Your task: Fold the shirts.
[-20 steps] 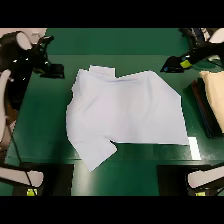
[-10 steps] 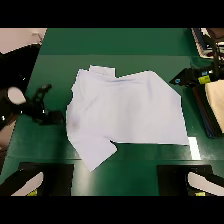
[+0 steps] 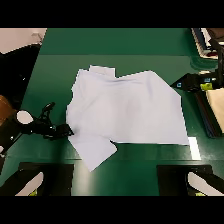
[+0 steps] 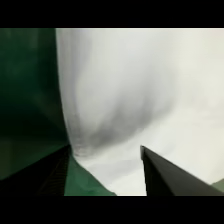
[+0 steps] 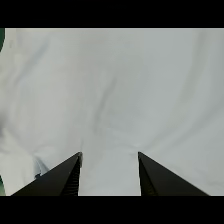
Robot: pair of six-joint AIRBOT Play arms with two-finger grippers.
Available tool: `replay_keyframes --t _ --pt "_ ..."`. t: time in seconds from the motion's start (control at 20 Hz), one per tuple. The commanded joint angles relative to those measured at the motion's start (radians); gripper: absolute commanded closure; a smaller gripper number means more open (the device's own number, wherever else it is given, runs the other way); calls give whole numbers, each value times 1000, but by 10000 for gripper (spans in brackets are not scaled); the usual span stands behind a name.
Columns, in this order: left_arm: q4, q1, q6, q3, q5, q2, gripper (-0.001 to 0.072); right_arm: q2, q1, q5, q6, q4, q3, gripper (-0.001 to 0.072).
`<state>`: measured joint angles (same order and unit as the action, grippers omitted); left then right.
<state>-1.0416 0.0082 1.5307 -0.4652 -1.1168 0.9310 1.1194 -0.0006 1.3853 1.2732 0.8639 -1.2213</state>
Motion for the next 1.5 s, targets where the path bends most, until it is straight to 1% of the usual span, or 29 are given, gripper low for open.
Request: replay_keyframes --t 0.0,0.05,0.1,0.15,0.25,0.35,0.55,0.65,0.75,0.85,0.95,1.05,1.15,1.3,1.35,1.4,1.45 --pt "63 -1 -30 43 40 -2 203 -6 -1 -6 0 0 5 300" --pt "66 -1 -31 42 39 -2 394 -6 -1 -6 0 0 5 301" --pt "78 -1 -31 42 41 -2 619 -6 -3 -5 0 0 5 301" --pt "82 -1 -39 35 42 -2 682 -6 -12 3 0 2 5 300" --pt "68 -1 -46 -23 6 -2 684 -6 -64 51 0 23 6 300" --pt "45 -1 -48 -111 -39 -2 684 -12 -145 116 1 121 39 301" --pt "47 -1 -73 -237 -42 -2 684 -62 -380 118 10 362 285 296" --pt "51 -1 -73 -254 -40 -2 684 -51 -506 117 10 387 403 203" --pt "51 -1 -74 -255 -27 -2 683 -17 -589 111 10 386 485 207" --pt "50 -1 -74 -255 -16 -2 683 15 -613 98 10 386 538 208" --pt "51 -1 -95 -255 0 -2 683 44 -585 69 10 386 575 209" --pt "51 -1 -95 -255 9 -2 683 70 -525 45 21 385 598 210" --pt "51 -1 -95 -255 8 -2 683 95 -462 42 31 385 602 281" --pt "51 -1 -95 -255 -2 -2 683 108 -391 37 39 386 604 284" --pt "51 -1 -95 -255 -11 -2 683 107 -370 38 39 385 604 366" --pt "51 -1 -96 -255 -25 -2 683 105 -350 40 38 386 604 473" --pt "51 -1 -97 -255 -36 -2 684 94 -331 40 38 385 603 562"
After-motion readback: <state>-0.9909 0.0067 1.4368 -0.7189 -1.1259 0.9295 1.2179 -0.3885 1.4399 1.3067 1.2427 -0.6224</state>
